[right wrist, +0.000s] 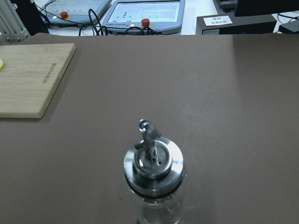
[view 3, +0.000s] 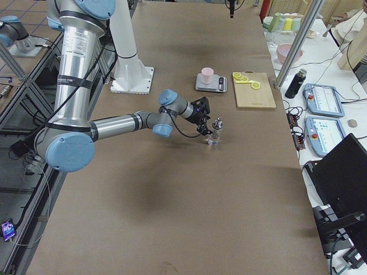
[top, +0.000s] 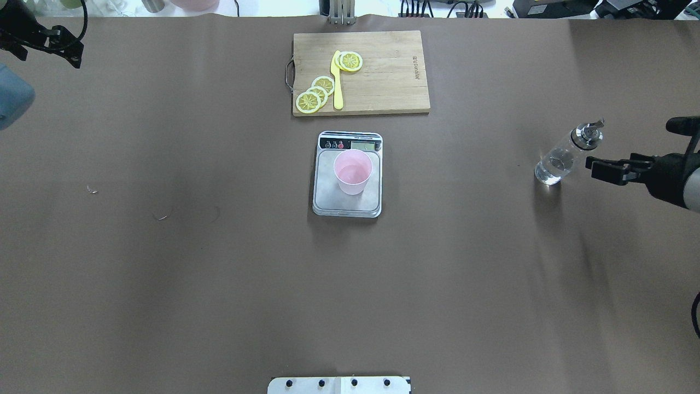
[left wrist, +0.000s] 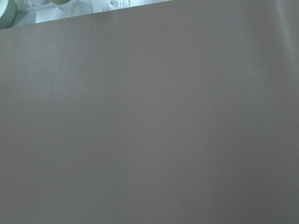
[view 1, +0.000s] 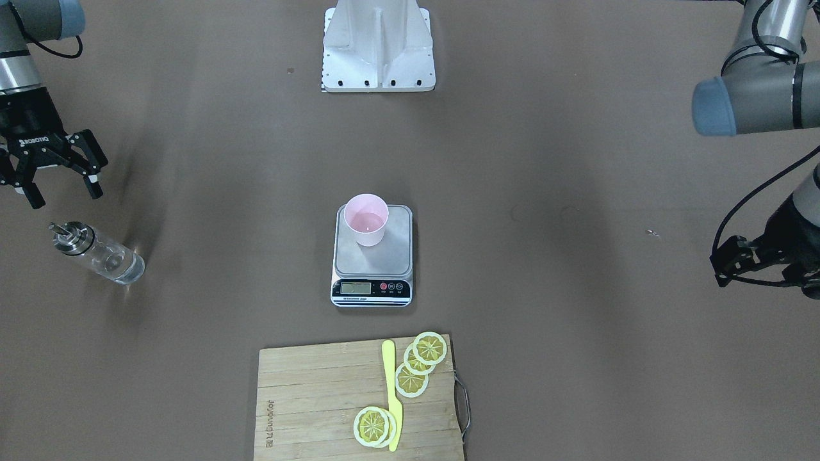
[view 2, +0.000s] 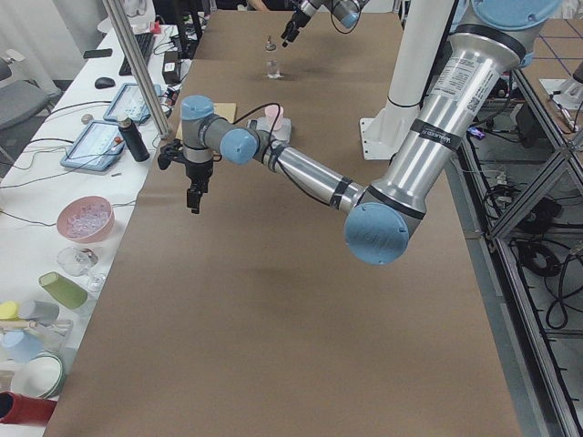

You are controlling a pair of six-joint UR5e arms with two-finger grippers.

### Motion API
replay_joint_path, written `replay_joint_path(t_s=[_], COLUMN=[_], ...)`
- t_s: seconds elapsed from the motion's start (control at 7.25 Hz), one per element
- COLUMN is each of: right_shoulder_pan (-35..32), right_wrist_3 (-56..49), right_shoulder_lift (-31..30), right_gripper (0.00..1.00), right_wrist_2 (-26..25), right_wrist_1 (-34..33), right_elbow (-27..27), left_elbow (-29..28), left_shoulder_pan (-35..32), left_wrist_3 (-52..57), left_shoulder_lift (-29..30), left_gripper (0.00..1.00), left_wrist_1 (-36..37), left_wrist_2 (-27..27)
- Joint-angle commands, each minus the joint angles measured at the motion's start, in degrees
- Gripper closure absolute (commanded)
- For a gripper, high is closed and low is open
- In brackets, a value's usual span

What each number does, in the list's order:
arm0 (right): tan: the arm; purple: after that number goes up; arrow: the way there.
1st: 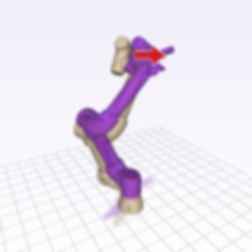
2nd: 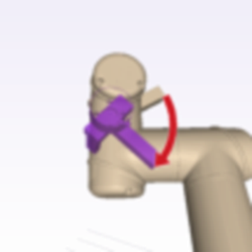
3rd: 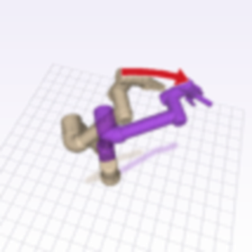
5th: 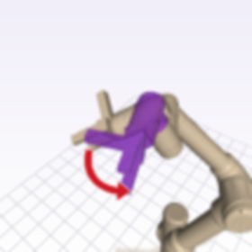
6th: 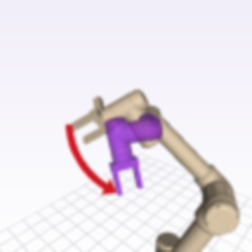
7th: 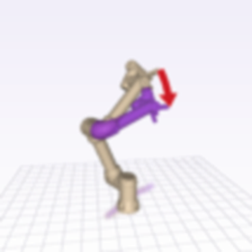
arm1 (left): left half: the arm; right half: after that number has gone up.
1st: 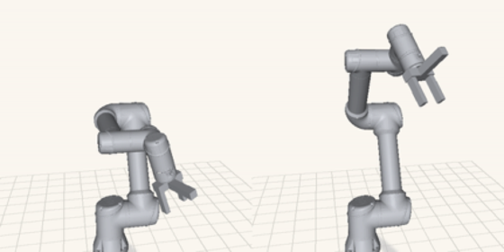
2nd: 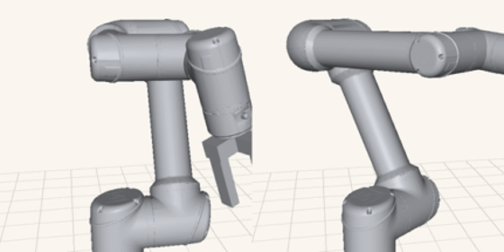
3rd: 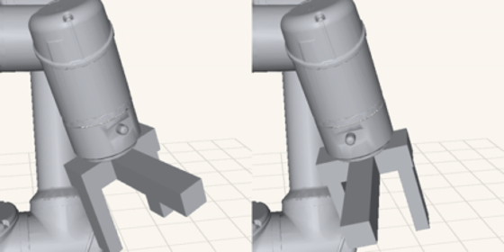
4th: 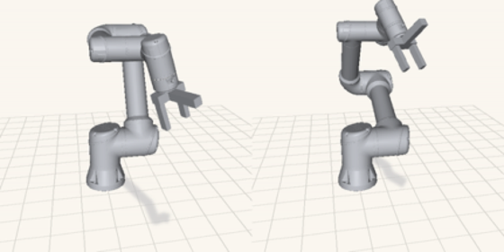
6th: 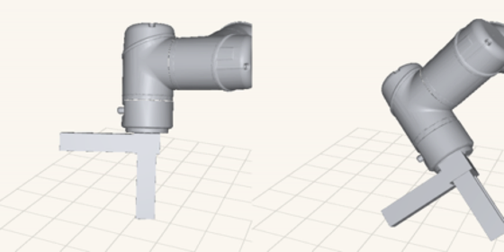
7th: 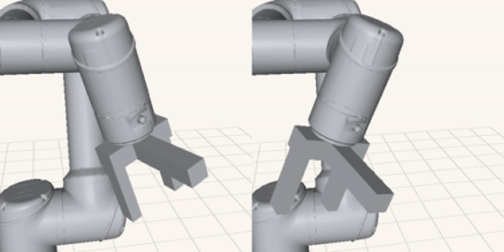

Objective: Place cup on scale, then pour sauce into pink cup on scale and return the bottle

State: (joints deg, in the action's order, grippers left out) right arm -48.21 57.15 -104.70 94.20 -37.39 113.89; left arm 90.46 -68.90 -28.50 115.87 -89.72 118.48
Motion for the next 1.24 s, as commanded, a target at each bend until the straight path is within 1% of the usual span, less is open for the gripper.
replay_joint_path(t_s=[0.0,0.14,0.28,0.41,0.55,0.69,0.83,0.97,1.1], right_shoulder_pan=[-19.53,-26.68,-30.06,-31.23,-32.02,-34.03,-38.92,-41.67,-41.70], right_wrist_3=[-2.63,-12.49,-22.68,-32.53,-49.85,-59.34,-59.43,-60.30,-59.79], right_shoulder_lift=[8.74,15.25,18.71,18.92,19.53,19.89,18.41,16.92,15.25], right_gripper=[0.00,0.00,0.00,0.00,0.00,0.00,0.00,0.00,0.00], right_wrist_2=[26.24,33.86,36.03,35.18,30.91,28.52,36.24,41.53,40.89], right_wrist_1=[-18.56,-32.77,-45.71,-55.84,-64.04,-65.60,-65.09,-64.56,-63.08], right_elbow=[3.27,3.18,3.18,2.22,0.04,-4.77,-11.08,-15.15,-15.71], left_elbow=[0.06,0.06,0.24,0.33,0.33,0.33,0.24,0.24,0.24], left_shoulder_pan=[-0.01,-0.10,-0.10,-0.62,-2.45,-4.12,-5.27,-6.85,-10.61], left_wrist_3=[0.11,0.37,0.63,0.63,0.72,0.72,0.81,0.90,2.64], left_shoulder_lift=[-0.03,-0.03,-0.99,-1.17,-1.87,-3.36,-5.37,-7.48,-9.76], left_gripper=[0.01,0.01,0.01,0.01,0.01,0.01,0.01,0.01,0.01], left_wrist_1=[0.07,0.07,-0.02,-0.10,-0.19,-0.19,-0.98,-1.77,-1.69], left_wrist_2=[0.00,0.00,0.08,0.26,0.61,0.70,2.44,5.76,11.02])
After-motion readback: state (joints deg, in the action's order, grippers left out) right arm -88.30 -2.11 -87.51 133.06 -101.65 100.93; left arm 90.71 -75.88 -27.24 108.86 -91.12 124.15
